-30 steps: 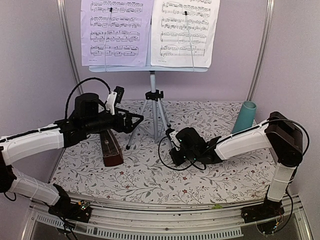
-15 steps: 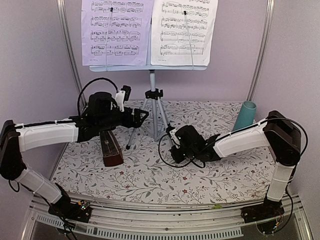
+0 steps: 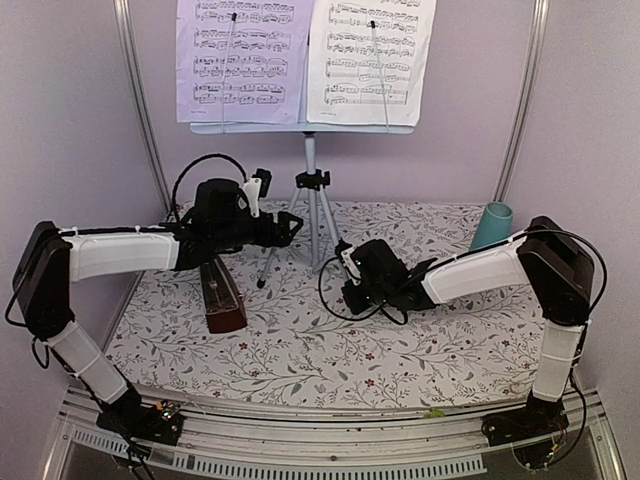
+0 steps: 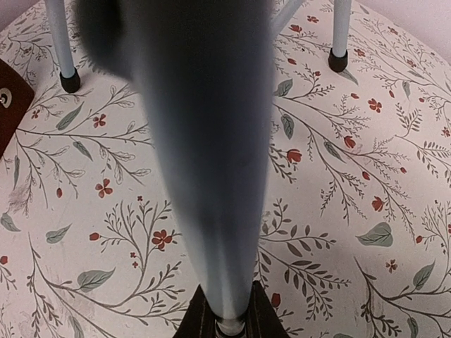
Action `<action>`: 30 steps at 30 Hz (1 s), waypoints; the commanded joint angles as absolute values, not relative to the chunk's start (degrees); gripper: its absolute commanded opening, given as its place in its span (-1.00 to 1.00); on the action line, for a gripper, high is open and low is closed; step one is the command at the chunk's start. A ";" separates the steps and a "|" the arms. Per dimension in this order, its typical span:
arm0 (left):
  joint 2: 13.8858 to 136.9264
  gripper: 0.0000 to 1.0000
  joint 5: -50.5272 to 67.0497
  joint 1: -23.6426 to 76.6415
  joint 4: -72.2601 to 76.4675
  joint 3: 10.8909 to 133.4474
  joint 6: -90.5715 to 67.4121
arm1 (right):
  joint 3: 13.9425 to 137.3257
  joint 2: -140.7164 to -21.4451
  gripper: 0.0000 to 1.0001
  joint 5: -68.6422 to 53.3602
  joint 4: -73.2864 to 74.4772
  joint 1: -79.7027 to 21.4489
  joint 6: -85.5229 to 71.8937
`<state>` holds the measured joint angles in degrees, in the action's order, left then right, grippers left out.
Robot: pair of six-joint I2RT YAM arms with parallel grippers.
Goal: Set up the instrument practice props
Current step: Move the music stand to the center of the board.
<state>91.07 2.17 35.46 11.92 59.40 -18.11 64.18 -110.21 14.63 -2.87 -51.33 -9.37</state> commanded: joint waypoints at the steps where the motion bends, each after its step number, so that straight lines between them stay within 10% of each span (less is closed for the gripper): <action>1: 93.51 0.92 3.13 34.04 13.11 63.26 -17.32 | 66.45 -111.87 -1.00 17.67 -1.12 -48.53 -10.74; 30: 94.21 0.93 5.19 31.38 10.20 66.91 -16.04 | 72.83 -115.13 -0.89 13.07 -1.84 -39.64 -3.76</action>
<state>96.51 4.73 32.23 10.96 66.72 -16.64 70.98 -114.89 11.44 -1.63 -40.91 -3.55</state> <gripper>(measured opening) 0.966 0.115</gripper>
